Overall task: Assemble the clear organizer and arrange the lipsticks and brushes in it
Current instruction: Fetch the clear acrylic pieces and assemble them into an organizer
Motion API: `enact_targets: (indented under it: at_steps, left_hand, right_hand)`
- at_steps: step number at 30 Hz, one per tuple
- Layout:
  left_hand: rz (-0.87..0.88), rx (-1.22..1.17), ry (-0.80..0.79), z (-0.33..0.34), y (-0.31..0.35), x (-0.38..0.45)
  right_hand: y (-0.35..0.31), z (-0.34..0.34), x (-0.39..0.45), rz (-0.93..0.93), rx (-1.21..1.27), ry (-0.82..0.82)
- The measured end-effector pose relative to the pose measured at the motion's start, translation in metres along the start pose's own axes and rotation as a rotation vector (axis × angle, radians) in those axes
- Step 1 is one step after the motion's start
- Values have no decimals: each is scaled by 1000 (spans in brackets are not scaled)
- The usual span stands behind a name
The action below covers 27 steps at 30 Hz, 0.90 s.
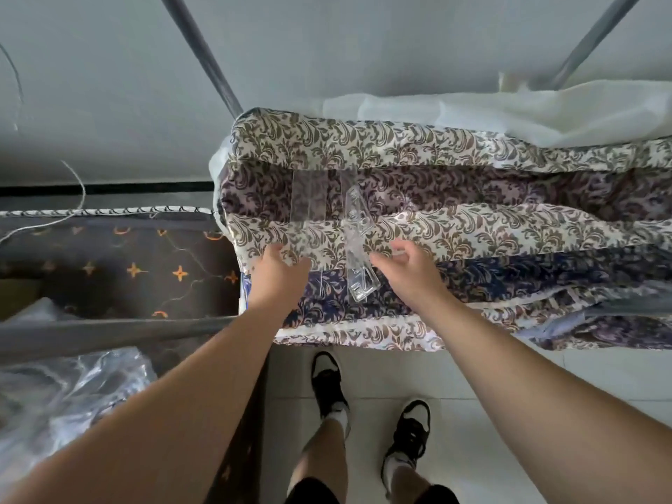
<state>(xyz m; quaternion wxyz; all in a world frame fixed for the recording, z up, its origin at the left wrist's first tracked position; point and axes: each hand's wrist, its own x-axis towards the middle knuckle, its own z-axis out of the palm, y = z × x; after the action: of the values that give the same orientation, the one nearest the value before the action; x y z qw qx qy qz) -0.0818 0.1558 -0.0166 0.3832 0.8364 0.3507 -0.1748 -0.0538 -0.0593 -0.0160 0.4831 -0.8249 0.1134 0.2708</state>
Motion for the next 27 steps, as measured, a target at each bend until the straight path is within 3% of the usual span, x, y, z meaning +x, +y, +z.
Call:
enact_targets:
  at_steps: [10, 16, 21, 27]
  left_hand:
    - [47, 293, 71, 49, -8, 73]
    - [40, 166, 37, 57, -6, 83]
    - [65, 97, 47, 55, -7, 77]
    - [102, 65, 46, 54, -10, 68]
  right_hand:
    - [5, 55, 98, 167, -57, 12]
    - [4, 69, 118, 149, -89, 70]
    - [11, 65, 111, 132, 54, 3]
    - [19, 42, 108, 116, 66, 44]
